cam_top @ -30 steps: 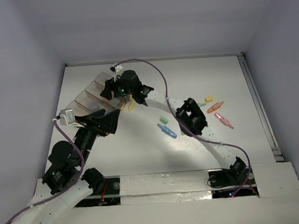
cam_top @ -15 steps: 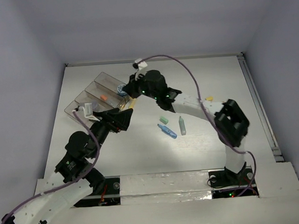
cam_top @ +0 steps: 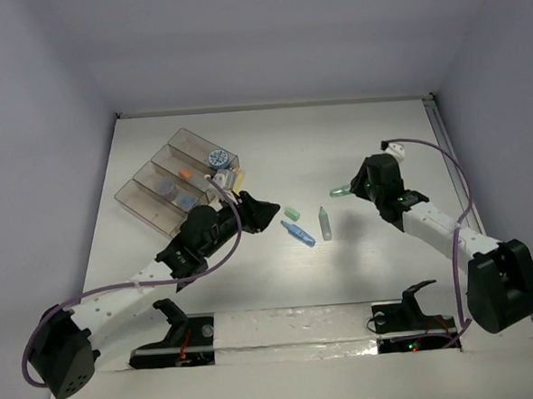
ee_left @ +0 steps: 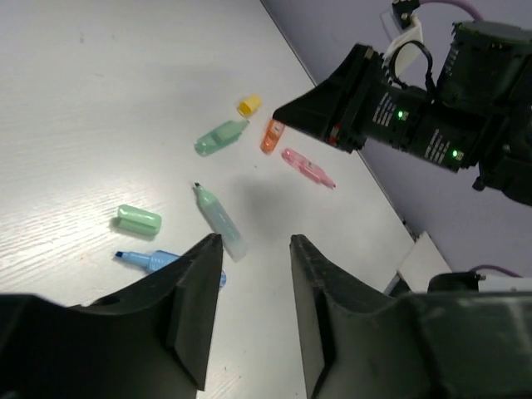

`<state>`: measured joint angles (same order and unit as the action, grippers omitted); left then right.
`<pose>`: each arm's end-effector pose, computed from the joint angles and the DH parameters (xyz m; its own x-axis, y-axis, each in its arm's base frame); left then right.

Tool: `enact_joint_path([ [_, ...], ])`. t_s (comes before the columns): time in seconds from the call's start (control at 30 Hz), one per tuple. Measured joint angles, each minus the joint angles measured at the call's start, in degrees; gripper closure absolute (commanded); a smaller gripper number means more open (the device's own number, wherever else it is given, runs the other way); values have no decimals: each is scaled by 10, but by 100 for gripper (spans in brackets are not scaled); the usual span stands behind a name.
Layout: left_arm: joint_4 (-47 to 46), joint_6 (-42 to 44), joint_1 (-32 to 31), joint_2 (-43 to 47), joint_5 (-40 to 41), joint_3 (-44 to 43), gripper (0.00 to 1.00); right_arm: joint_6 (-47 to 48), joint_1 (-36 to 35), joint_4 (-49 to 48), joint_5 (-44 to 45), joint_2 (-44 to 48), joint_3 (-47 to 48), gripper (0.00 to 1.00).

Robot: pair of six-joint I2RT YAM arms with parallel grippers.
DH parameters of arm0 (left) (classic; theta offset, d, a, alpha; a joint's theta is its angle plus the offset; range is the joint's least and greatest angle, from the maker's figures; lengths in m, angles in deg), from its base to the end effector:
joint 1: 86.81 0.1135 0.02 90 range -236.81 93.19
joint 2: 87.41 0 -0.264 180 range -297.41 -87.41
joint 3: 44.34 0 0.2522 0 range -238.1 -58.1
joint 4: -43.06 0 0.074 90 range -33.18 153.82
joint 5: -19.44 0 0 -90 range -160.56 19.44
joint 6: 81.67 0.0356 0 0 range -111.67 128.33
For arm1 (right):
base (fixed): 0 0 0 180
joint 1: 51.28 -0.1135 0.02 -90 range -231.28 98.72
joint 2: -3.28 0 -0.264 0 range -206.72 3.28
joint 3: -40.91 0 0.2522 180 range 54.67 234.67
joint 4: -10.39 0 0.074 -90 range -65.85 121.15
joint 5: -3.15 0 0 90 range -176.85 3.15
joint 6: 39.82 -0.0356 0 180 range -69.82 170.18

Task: Sort the stationery into containers
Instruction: Pick up the pen from the center of the board.

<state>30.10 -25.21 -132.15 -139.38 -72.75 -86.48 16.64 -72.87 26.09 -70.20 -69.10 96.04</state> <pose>0.1503 -0.1541 0.2844 -0.3755 -0.4055 -0.8334 0.6360 0.5414 -0.5500 0.2564 0.0905 0.2315 -0.4928 0.3743 -0.7855 0.1719 0.9268 0.3337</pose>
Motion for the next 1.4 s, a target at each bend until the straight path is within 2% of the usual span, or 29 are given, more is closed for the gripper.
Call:
enact_joint_path([
  [0.07,-19,2,-3,-23,-16,1,68,-3,29,15,5,16,-12,51],
  [0.17,-41,9,-4,-44,-39,2,68,-7,69,27,8,18,-26,40],
  [0.27,-58,21,-7,-47,-49,3,66,-8,78,37,2,10,-31,38],
  [0.43,-86,43,-8,-46,-57,13,62,-5,80,37,-22,-34,-21,37],
  [0.6,-91,60,-8,-44,-57,28,59,4,76,32,-99,-69,-3,38],
  [0.83,-85,70,-8,-14,-31,37,58,37,-15,63,-143,-71,42,40],
  [1.0,-85,72,-8,-12,-20,37,58,57,-38,102,-148,-80,64,37],
  [1.27,-81,72,-8,-28,-18,37,58,81,-91,172,-134,-181,108,37],
  [1.37,-81,73,-8,-30,-18,37,58,84,-105,188,-129,-210,122,40],
  [1.4,-81,74,-8,-30,-18,37,58,85,-108,191,-125,-219,127,46],
])
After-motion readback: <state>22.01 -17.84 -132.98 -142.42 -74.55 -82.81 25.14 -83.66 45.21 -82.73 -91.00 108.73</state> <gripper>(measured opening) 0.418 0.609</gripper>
